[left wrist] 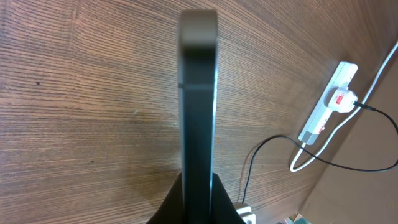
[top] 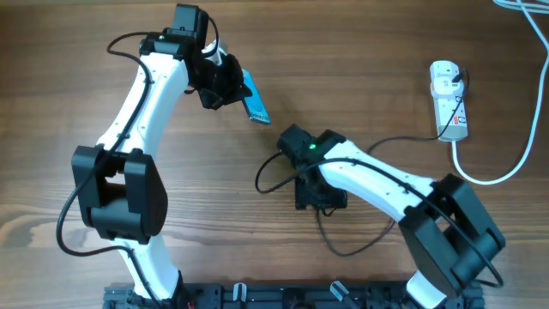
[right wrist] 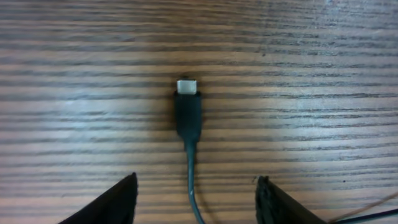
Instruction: Plug charger to phone and switch on socket
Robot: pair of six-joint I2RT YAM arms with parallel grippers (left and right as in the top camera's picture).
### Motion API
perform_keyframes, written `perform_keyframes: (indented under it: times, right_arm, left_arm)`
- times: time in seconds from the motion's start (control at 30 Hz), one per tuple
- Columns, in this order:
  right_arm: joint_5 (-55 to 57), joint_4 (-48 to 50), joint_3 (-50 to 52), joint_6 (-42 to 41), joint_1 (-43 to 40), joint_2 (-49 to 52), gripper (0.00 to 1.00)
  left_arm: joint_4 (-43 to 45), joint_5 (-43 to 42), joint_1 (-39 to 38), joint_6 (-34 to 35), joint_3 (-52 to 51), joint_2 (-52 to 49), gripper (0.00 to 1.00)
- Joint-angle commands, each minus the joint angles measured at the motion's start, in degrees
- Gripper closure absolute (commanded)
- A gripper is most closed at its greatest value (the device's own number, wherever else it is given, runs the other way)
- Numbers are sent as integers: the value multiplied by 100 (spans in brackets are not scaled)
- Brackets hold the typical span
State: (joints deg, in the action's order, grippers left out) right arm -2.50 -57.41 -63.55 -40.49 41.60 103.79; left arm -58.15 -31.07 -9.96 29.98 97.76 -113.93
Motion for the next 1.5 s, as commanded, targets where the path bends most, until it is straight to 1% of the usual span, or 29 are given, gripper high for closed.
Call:
perform_keyframes:
  times: [0.0, 0.13, 0.2, 0.3, 0.43, 0.57, 0.8, 0.93, 1.0, 1.47]
  right_arm:
    - [-4, 275, 173, 48, -2, 203, 45]
    - [-55, 505, 409, 72, -4, 203, 45]
    - [-68, 671, 516, 153, -4, 203, 51]
    - [-50, 793, 610, 168, -4, 205, 53]
    - [-57, 957, 730, 197, -4, 208, 63]
    - [-57, 1014, 822, 195, -7, 208, 71]
    - [52, 1075, 824, 219, -33, 208, 72]
    - [52, 1071, 824, 219, -111, 208, 75]
    - [50, 1073, 824, 284, -153, 208, 79]
    - [50, 1152, 841, 302, -160, 208, 85]
  left_arm:
    - [0, -7, 15, -127, 7, 164, 96]
    - [0, -7, 15, -127, 7, 164, 96]
    - [2, -7, 15, -127, 7, 164, 96]
    - [2, -7, 15, -127, 7, 164, 96]
    - [0, -7, 15, -127, 7, 164, 96]
    - [0, -9, 15, -127, 7, 164, 96]
    - [0, -9, 15, -127, 7, 164, 96]
    - [0, -9, 15, -127, 7, 164, 96]
    - [0, -9, 15, -127, 7, 164, 96]
    - [0, -11, 15, -127, 7, 164, 96]
